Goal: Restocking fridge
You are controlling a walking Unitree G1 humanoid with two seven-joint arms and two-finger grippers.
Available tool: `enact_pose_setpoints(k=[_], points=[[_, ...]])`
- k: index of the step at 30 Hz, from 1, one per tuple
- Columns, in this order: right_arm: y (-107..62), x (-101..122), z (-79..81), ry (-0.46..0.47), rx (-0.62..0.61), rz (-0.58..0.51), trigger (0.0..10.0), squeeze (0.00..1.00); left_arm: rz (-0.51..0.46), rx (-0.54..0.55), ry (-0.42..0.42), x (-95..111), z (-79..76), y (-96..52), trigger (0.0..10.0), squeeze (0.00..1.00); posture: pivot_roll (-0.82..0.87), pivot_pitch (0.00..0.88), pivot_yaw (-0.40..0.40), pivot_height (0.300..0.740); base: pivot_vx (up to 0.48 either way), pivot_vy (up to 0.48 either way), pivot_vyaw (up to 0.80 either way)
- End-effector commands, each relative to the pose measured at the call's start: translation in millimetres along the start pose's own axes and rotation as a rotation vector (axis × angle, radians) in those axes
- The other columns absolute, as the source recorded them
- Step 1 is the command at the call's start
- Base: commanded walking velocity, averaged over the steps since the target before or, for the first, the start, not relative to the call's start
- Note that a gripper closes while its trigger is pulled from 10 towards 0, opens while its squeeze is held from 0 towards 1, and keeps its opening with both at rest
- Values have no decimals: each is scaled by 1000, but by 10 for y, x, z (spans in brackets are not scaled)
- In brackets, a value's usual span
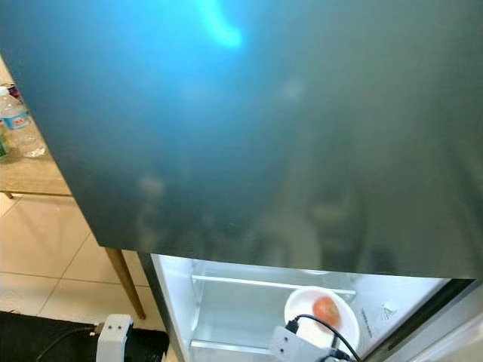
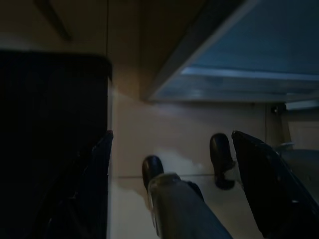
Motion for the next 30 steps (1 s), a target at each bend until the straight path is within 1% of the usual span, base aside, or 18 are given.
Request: enact_pose_setpoints(k=[1,2,3,4,5,6,10,11,13,14,15,16,20,22,23,27,28,30], points=[[27,182,-164,-49,-47,-62,10000,0,-44,-52,98,185,-86,39,10000,0,-87,0,0,740,0,0,0],[31,225,-207,-64,-54,-76,10000,0,-69,-79,147,285,-128,54,10000,0,-89,0,1,740,0,0,0],[31,225,-207,-64,-54,-76,10000,0,-69,-79,147,285,-128,54,10000,0,-89,0,1,740,0,0,0],[32,244,-230,-73,-56,-83,10000,0,-89,-99,182,358,-160,61,10000,0,-89,0,2,740,0,0,0],[30,242,-242,-83,-55,-84,10000,0,-104,-122,239,419,-198,65,10000,0,-92,0,4,740,0,0,0],[29,236,-245,-89,-54,-83,10000,0,-111,-135,276,448,-222,66,10000,0,-93,0,5,740,0,0,0],[9,147,-263,-97,-53,-62,10000,0,-140,-213,489,544,-369,63,10000,0,-98,0,9,740,0,0,0],[9,147,-263,-97,-53,-62,10000,0,-140,-213,489,544,-369,63,10000,0,-98,0,9,740,0,0,0],[-7,73,-274,-99,-52,-42,10000,0,-182,-260,616,656,-458,49,10000,0,-99,0,11,740,0,0,0],[-7,73,-274,-99,-52,-42,10000,0,-182,-260,616,656,-458,49,10000,0,-99,0,11,740,0,0,0],[-11,58,-278,-100,-52,-39,10000,0,-192,-281,671,683,-495,42,10000,0,-99,0,11,740,0,0,0],[-14,51,-289,-102,-52,-38,10000,0,-199,-292,698,696,-519,38,10000,0,-97,2,12,740,0,0,0],[-19,32,-331,-116,-48,-29,10000,0,-211,-305,750,716,-550,32,10000,0,-95,2,14,740,0,0,0],[-18,33,-351,-109,-42,-27,10000,0,-225,-299,745,739,-553,31,10000,0,-95,2,15,740,0,0,0],[-15,58,-378,-100,-25,-34,10000,0,-259,-286,718,796,-559,27,10000,0,-94,1,15,731,0,0,0],[-13,91,-394,-102,-13,-47,10000,0,-287,-287,698,833,-581,19,10000,0,-92,1,14,721,0,0,0],[-11,120,-406,-117,1,-57,10000,0,-335,-302,668,885,-640,0,10000,0,-89,0,12,711,0,0,0],[-11,129,-412,-122,7,-60,10000,0,-357,-316,651,908,-681,-10,10000,0,-89,0,12,706,0,0,0]])
Point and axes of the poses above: a point about 5 cm out from each wrist's last joint towards the gripper, its own y axis pointing out of the wrist towards the gripper, its own x axis along the axis of the wrist's last joint, z = x × y, the point moved 5 cm from there along y, pointing out of the wrist towards the gripper, and after that the axes turned 7 degrees about -y, right-handed, at the moved point
